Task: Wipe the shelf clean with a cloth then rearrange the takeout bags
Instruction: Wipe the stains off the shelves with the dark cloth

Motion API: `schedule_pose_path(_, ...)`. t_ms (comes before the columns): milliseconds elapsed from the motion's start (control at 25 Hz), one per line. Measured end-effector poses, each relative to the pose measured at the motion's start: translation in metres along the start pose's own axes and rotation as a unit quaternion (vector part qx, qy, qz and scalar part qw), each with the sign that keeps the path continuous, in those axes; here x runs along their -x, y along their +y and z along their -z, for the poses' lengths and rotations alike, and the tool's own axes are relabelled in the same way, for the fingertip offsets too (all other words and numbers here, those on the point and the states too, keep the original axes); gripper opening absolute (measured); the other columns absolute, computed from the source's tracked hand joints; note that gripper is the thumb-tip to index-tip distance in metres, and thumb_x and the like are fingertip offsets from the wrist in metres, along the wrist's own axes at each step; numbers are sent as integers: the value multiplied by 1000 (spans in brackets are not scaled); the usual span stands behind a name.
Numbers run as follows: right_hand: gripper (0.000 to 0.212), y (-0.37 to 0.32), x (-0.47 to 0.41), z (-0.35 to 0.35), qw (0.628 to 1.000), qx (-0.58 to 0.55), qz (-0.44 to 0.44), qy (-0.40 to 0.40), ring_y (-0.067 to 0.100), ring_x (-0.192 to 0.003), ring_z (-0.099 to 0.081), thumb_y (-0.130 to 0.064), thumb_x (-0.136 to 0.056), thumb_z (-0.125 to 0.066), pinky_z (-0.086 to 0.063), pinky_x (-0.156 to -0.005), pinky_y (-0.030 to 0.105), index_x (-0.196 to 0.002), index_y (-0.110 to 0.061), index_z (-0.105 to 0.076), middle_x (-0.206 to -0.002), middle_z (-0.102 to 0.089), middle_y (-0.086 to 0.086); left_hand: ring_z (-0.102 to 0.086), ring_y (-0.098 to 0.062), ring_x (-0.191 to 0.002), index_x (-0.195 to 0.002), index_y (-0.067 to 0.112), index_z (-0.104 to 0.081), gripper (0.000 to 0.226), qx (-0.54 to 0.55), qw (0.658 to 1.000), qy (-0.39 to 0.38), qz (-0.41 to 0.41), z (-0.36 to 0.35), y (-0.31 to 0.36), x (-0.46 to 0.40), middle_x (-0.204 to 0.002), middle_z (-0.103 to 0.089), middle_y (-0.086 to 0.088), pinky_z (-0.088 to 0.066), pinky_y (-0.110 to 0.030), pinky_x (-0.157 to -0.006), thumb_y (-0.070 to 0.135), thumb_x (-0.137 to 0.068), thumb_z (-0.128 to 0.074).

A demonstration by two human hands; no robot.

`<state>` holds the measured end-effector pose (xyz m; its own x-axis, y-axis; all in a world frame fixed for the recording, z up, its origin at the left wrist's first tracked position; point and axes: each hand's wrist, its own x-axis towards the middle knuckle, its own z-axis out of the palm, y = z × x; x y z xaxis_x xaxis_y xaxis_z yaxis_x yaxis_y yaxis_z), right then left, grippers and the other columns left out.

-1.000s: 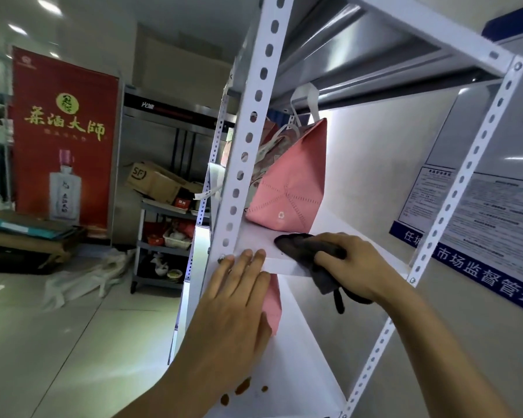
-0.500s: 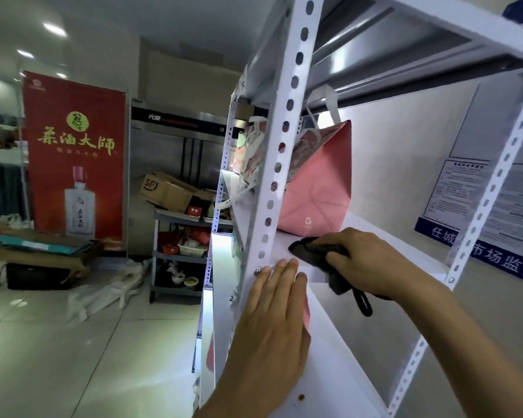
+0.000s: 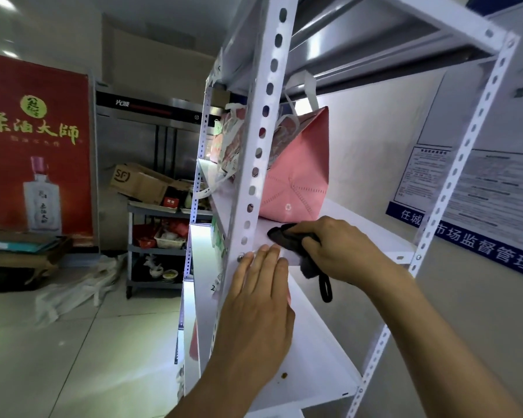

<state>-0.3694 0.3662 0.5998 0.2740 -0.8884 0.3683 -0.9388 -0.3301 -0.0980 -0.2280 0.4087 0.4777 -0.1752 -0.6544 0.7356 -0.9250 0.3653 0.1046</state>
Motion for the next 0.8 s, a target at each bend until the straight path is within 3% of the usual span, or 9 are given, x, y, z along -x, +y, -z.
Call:
schedule_pose_path(200,39,5,19,4,999,-1,-37,-4,17,-85,-59,-23,-97,-42,-50,-72,34,-120,-44,-66,-90,-69,-9,-43,-29,-139,-134,6,-55,58,23,1000,19,3,-2,0,-2,-146,-50,-13,-28,-47,-114,16,-83,-29)
schedule_pose_path(280,40,7,4,5,997,15,-70,-10,18,-88,-59,-23,-98,-42,-48,-73,32,-121,-44,-67,-99,-71,-9,-43,-30,-139,-134,6,-54,57,26,999,24,1,-3,0,-3,-147,-49,-14,-27,-48,-114,16,-84,-29)
schedule_pose_path(400,40,3,2,8,995,28,-90,-20,18,-90,-60,-24,-99,-41,-50,-78,33,-124,-44,-66,-105,-72,-6,-46,-32,-136,-130,5,-54,50,29,999,40,-6,-2,-1,-1,-145,-51,-15,-26,-47,-113,14,-82,-45)
schedule_pose_path(520,40,0,25,6,997,49,-58,-24,15,-81,-57,-24,-99,-41,-46,-67,31,-123,-45,-64,-96,-66,-4,-51,-33,-132,-123,5,-56,51,22,999,47,-1,-6,1,-1,-142,-54,-16,-29,-49,-109,13,-73,-62)
schedule_pose_path(640,40,-3,13,3,996,46,-75,-19,18,-89,-59,-26,-98,-41,-50,-73,33,-124,-46,-64,-100,-66,-4,-59,-34,-124,-105,5,-67,37,20,995,94,-4,-10,3,-1,-134,-61,-16,-34,-49,-104,12,-73,-50)
schedule_pose_path(800,37,-8,-3,1,994,67,-89,-1,23,-95,-59,-27,-98,-43,-50,-83,37,-123,-42,-66,-107,-65,-1,-58,-35,-124,-113,7,-52,38,12,992,122,-10,-15,0,-4,-133,-61,-18,-33,-50,-106,17,-76,-47)
